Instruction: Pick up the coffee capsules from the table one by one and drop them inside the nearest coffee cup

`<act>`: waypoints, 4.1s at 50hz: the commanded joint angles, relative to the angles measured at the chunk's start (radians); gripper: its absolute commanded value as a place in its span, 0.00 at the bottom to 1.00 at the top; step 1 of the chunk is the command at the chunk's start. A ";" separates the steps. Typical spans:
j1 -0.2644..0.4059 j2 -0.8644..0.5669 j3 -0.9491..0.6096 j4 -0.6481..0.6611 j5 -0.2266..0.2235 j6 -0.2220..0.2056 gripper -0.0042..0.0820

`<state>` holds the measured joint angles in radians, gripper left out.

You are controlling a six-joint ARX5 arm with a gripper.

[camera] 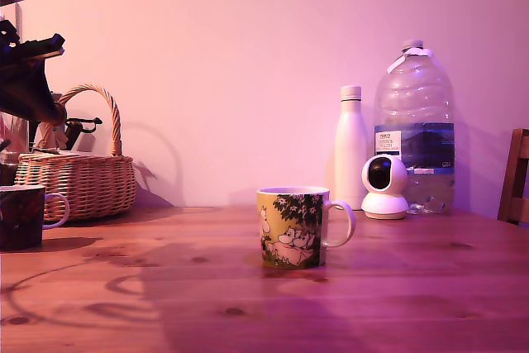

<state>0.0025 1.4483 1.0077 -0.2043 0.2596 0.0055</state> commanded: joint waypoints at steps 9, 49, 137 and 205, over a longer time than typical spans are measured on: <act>-0.025 -0.019 -0.018 -0.013 -0.002 -0.005 0.22; 0.098 -0.089 -0.018 -0.106 -0.005 0.023 0.22; 0.119 0.332 0.410 -0.487 -0.127 0.062 0.22; 0.108 0.333 0.410 -0.398 -0.117 0.119 0.95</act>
<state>0.1135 1.7737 1.4063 -0.6125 0.1371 0.1139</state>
